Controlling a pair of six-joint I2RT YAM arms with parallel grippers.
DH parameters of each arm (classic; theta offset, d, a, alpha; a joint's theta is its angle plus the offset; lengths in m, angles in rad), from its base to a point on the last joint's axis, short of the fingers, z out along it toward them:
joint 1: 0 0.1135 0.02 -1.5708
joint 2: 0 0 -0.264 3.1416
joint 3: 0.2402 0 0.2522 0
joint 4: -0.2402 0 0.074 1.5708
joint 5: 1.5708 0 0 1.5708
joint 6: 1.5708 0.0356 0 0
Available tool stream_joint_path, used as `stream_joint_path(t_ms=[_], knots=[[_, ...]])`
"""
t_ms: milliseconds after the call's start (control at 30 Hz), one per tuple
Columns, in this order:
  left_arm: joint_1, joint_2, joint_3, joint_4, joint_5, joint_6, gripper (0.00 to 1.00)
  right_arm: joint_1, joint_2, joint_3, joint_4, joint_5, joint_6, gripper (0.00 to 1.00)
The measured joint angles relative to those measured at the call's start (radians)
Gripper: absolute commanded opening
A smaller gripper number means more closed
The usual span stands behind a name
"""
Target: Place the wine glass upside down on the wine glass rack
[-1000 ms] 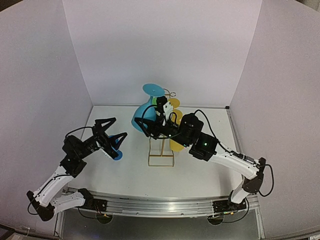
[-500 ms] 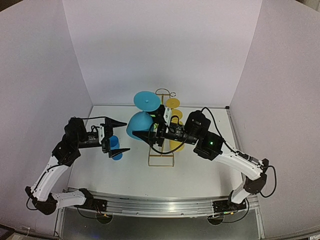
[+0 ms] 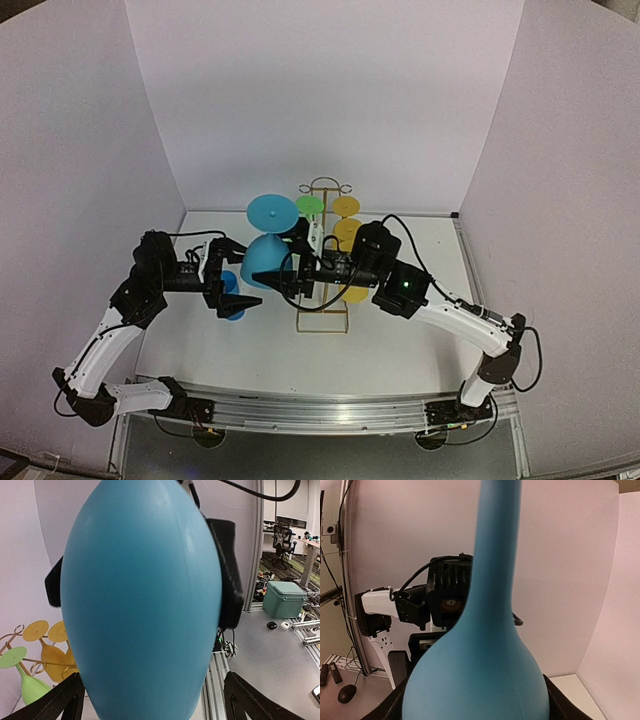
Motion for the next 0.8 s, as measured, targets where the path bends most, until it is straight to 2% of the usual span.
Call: stream_joint_path(t_ms=[567, 800], knots=[[0.0, 0.033, 0.0, 0.113, 0.074, -0.089, 0.77, 0.006, 0.032, 0.023, -0.005, -0.013, 0.003, 0.0], [0.002, 0.033, 0.0, 0.123, 0.081, -0.098, 0.61, 0.009, 0.036, 0.033, -0.006, -0.017, 0.003, 0.0]])
